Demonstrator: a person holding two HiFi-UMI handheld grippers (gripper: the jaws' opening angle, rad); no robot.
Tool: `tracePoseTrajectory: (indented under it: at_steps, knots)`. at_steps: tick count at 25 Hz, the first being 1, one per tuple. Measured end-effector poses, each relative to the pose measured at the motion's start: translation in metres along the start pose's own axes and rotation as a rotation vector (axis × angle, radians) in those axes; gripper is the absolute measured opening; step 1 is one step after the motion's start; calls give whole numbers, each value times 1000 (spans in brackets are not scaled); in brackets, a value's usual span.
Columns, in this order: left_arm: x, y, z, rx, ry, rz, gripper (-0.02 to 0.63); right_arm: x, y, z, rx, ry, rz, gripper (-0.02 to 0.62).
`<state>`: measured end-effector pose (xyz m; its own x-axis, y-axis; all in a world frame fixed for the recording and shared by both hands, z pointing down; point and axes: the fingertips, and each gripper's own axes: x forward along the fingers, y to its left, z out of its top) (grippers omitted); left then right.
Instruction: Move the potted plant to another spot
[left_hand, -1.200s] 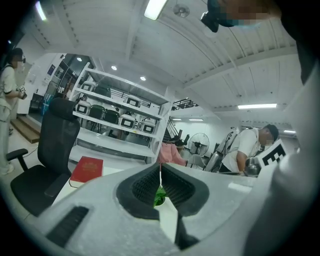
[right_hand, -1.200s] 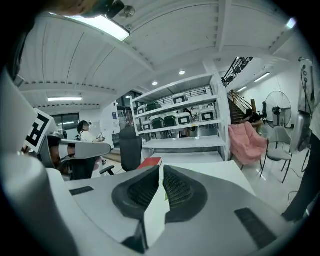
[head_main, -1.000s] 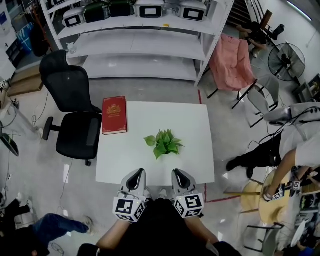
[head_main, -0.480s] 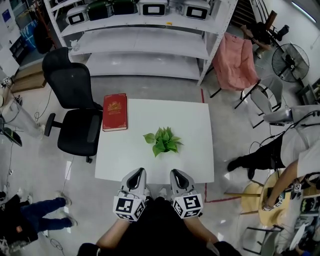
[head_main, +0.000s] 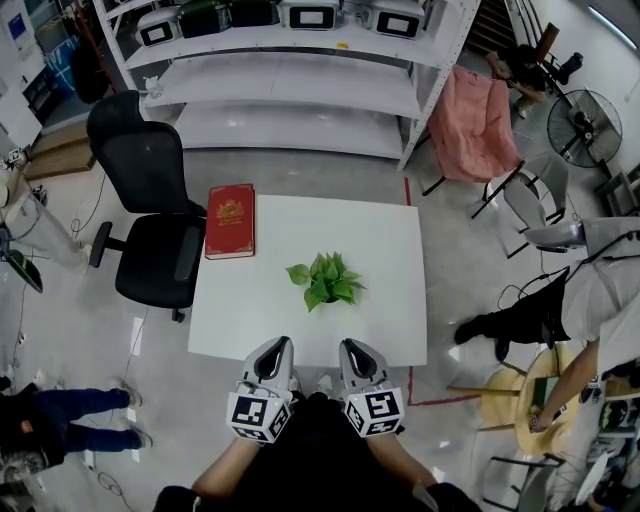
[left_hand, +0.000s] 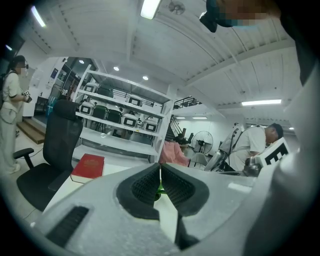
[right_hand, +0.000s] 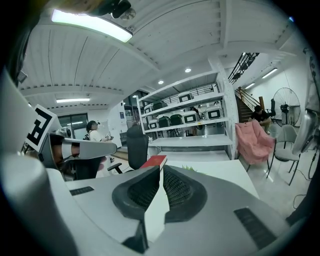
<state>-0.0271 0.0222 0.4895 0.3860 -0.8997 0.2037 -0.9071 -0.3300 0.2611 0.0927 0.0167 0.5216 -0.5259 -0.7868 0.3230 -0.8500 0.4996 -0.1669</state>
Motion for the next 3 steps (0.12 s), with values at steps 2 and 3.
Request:
tracePoseTrajectory:
  at_steps: [2, 3]
  knots:
    - [1, -2, 1, 2, 2, -1, 23, 0, -1, 2, -3, 3, 3, 28]
    - [1, -3, 2, 3, 3, -2, 23, 0, -2, 2, -4, 5, 4, 28]
